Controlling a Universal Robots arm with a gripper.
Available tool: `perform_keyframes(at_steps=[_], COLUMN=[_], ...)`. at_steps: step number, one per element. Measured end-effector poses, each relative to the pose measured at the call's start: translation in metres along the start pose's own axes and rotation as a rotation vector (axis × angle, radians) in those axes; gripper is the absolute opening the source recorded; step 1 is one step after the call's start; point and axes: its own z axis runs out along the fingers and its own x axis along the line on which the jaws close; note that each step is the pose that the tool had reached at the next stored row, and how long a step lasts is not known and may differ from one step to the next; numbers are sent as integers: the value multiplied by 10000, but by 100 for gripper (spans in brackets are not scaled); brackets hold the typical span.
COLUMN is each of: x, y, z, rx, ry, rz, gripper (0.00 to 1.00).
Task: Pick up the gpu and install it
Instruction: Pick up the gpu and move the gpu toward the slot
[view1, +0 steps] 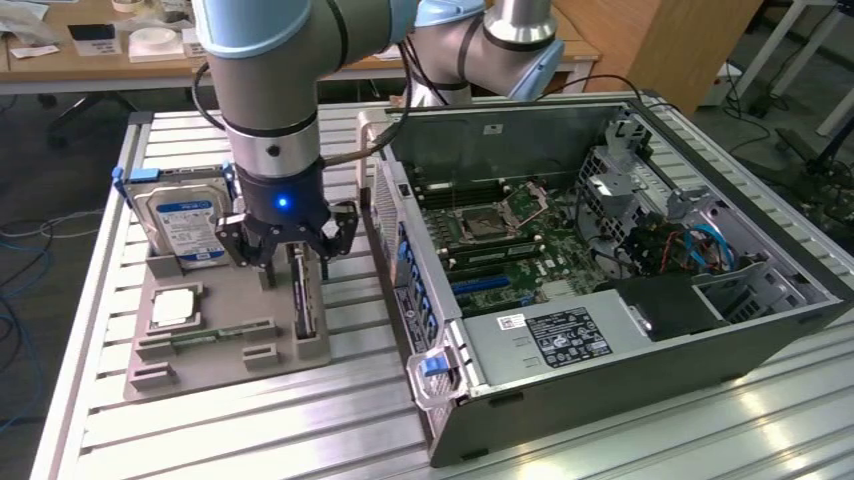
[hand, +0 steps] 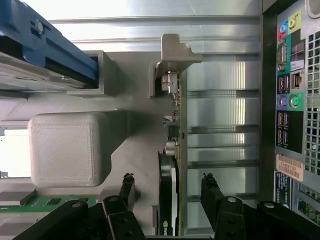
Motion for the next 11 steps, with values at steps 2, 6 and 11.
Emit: perform_keyframes(at_steps=[2,6,11], x=[0,0,1], y=[0,0,-1], z=[36,109,190], rx=[0,0,1], ry=[0,0,0], rz=[0,1,1], gripper=[65,65,65])
